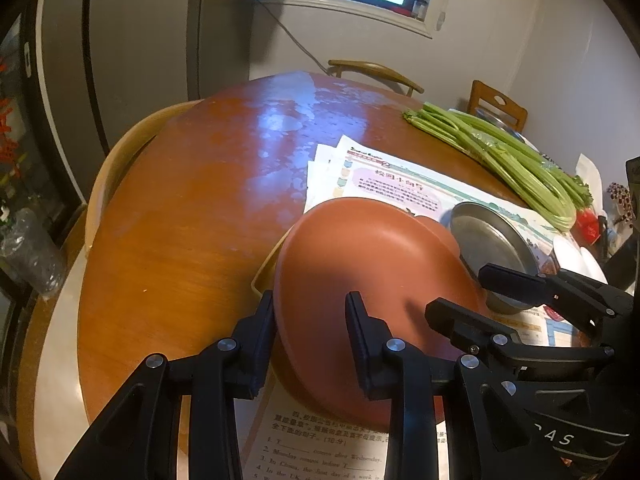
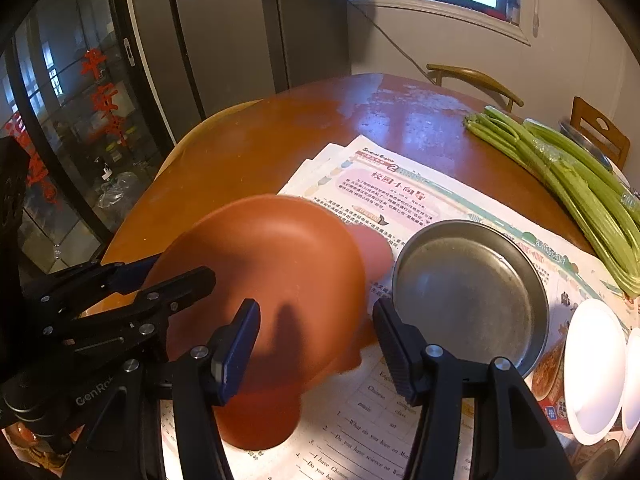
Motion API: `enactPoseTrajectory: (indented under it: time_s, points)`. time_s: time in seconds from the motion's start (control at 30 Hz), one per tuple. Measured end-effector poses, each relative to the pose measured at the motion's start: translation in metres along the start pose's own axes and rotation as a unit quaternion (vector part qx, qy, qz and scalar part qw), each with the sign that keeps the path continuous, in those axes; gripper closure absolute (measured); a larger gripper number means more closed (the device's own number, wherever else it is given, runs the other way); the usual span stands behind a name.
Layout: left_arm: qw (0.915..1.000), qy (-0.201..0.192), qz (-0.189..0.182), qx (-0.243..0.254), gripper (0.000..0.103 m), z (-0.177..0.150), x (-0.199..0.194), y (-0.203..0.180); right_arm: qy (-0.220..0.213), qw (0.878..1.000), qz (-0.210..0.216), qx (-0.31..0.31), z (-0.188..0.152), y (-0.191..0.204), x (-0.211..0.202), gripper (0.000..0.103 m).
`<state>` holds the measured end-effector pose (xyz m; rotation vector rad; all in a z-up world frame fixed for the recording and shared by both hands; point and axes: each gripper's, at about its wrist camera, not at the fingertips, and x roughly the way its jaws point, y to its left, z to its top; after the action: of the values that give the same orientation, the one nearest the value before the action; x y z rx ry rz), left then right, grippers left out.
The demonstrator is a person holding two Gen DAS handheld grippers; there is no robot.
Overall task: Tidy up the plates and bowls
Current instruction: 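Carry the orange plate with the left tool onto the yellow plate and lower it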
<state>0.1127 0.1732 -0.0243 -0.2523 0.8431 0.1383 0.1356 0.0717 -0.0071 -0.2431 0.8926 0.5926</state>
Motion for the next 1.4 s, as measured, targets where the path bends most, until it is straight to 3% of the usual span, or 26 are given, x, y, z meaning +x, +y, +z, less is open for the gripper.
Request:
enactPoseTrajectory:
  time_s: [0.67, 0.8, 1.03, 1.17, 1.4]
  points:
    - [0.9998, -0.018, -0.003, 0.0, 0.066, 0.0, -0.021, 0.006, 0.001, 1.0, 0.02, 0.007, -0.002, 0.0, -0.001, 0.044]
    - [0.9997, -0.023, 0.0, 0.0, 0.058, 0.001, -0.027, 0.006, -0.003, 1.0, 0.025, 0.015, -0.002, -0.004, -0.005, 0.044]
    - [0.9995, -0.03, 0.0, 0.0, 0.058, 0.001, -0.038, 0.003, -0.019, 0.999, 0.03, 0.026, -0.006, -0.008, -0.022, 0.044]
    - [0.9992, -0.039, -0.003, 0.005, 0.049, 0.002, -0.047, -0.003, -0.027, 0.999, 0.029, 0.031, -0.009, -0.012, -0.032, 0.044]
    - [0.9988, -0.046, -0.005, 0.014, 0.047, 0.0, -0.058, -0.015, -0.048, 0.997, 0.021, 0.054, -0.018, -0.025, -0.054, 0.044]
